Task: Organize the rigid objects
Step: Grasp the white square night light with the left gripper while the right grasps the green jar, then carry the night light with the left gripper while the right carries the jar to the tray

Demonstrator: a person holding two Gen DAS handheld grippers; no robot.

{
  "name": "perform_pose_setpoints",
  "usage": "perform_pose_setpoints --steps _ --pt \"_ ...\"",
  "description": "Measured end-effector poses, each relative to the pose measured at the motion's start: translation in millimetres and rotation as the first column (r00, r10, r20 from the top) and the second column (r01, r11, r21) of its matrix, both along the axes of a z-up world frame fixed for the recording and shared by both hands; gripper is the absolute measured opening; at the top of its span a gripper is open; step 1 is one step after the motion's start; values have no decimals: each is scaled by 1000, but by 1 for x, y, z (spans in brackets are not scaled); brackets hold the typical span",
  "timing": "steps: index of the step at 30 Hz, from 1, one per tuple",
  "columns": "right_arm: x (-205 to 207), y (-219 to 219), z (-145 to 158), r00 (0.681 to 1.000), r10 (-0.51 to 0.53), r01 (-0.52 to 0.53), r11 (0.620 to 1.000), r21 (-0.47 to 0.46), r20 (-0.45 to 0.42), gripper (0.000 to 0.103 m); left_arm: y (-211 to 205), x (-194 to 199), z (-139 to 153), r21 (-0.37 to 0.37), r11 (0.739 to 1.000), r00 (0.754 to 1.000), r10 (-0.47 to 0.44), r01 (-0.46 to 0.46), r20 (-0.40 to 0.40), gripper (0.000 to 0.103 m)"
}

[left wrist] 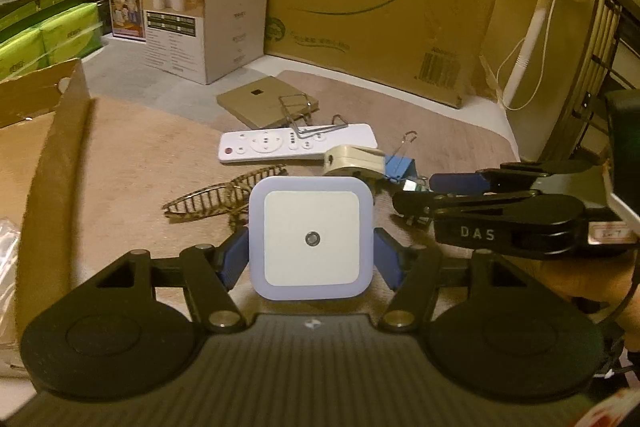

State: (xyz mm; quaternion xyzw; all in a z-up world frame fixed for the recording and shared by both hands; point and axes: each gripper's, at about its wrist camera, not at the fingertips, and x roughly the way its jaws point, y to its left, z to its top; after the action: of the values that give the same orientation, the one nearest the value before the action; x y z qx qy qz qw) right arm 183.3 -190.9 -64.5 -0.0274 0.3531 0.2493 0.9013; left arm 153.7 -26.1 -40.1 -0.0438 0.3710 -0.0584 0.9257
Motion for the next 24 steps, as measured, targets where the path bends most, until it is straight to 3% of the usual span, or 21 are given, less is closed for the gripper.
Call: perform_pose_setpoints --steps 7,8,14,24 --pt "-3 7 -3 1000 -18 17 1000 -26 -20 38 10 -8 3 -18 1000 1000 7 -7 4 62" --pt "-4 6 -2 1000 -19 18 1000 -23 -21 30 10 -10 4 -19 1000 1000 7 -7 5 62" --pt "-19 8 6 1000 -20 19 999 -42 -14 30 15 -25 13 -31 999 1000 11 -11 20 62" --pt "-64 19 43 1000 -25 25 999 34 8 30 34 -63 39 -32 999 997 39 -37 60 62"
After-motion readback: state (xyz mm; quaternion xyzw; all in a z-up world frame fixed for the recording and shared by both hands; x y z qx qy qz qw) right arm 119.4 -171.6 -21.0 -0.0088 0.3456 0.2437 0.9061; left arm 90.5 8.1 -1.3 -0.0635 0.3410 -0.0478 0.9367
